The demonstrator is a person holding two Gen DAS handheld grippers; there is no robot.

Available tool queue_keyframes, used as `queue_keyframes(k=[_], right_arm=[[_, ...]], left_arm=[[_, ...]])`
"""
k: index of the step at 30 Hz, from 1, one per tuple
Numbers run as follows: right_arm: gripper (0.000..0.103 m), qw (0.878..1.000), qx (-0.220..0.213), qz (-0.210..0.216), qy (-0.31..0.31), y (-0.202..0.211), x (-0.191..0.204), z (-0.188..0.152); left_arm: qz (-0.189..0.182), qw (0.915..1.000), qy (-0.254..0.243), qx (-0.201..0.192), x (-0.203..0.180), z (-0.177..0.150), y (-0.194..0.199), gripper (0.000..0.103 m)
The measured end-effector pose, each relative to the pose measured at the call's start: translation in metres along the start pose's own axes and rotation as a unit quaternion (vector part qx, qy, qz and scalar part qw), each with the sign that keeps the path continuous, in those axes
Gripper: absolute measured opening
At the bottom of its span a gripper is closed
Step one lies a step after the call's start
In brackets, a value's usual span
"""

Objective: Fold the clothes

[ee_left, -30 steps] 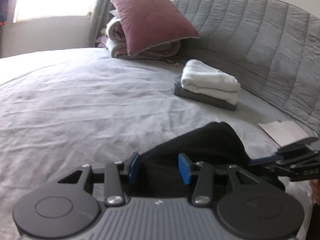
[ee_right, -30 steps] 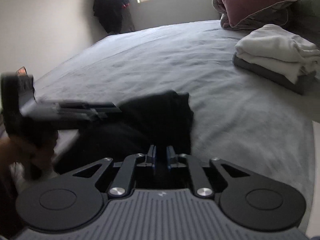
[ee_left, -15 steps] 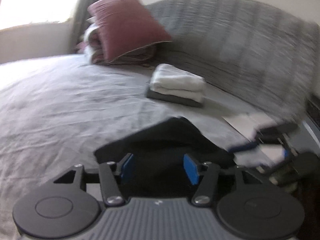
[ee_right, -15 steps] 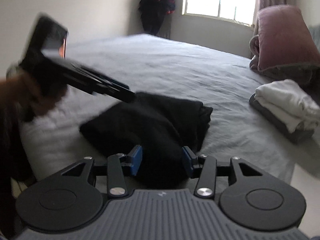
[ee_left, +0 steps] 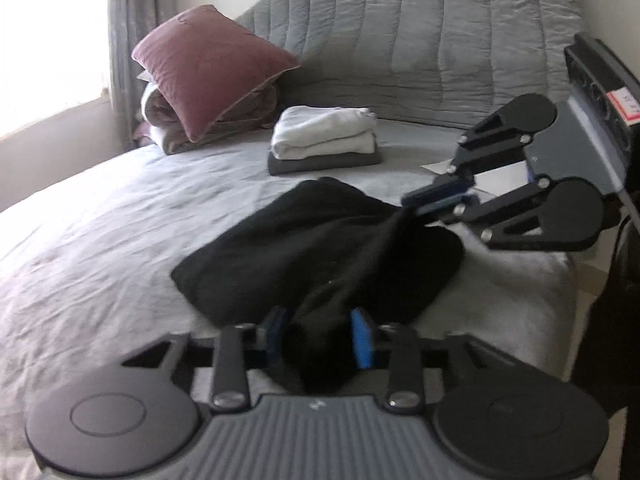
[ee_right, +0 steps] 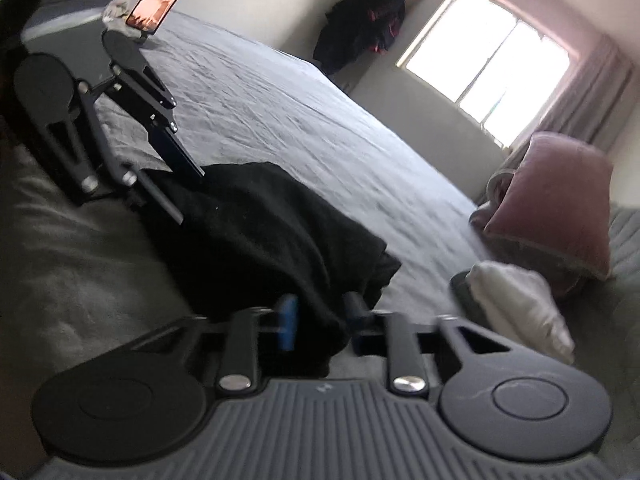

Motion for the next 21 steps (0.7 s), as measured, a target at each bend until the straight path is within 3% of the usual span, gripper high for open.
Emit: queue_keyframes(k=[3,6,11,13,17,21], right_arm=[[0.002,1.0,-0.003,0.004,0.004,0.005,-0.004,0.002],[0.002,1.0,-0.016,0.006,0.004,0.019,-0.008,0.006],[0.001,0.999,-0.024,0.033,0.009,0.036,-0.005,0.009],[0.001,0.998,-0.009,0.051,0.018,0.033,-0.001,0.004],[0.001,0.996,0.032,0.081,0.028,0.02,0.007,-0.006],[0.006,0.992,0.055,0.109,0.021,0.012,0.008,-0.01]], left_arm=[[0.018,0.9998,-0.004,-0.005,0.003,-0.001,0.005,0.012],[0.023,0.9991,-0.016,-0.033,0.005,0.003,0.021,0.011],[0.001,0.9988,-0.036,-0.033,0.01,-0.005,0.032,0.01],[-0.01,0.9985,-0.051,-0.016,0.007,-0.012,0.026,0.011],[-0.014,0.9959,-0.088,0.012,-0.005,-0.026,0.015,0.013],[-0.03,0.9943,-0.101,0.015,-0.006,-0.023,0.019,0.026]])
Point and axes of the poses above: each gripper's, at about its wrist camera, not at the fingertips, and y roughly against the way its jaws point, x to its left, z to its top, the point moved 7 cm from there along -y, roughly the way its jaws point, and after that the axes turned 12 degrees about x, right-handed, at the moved point
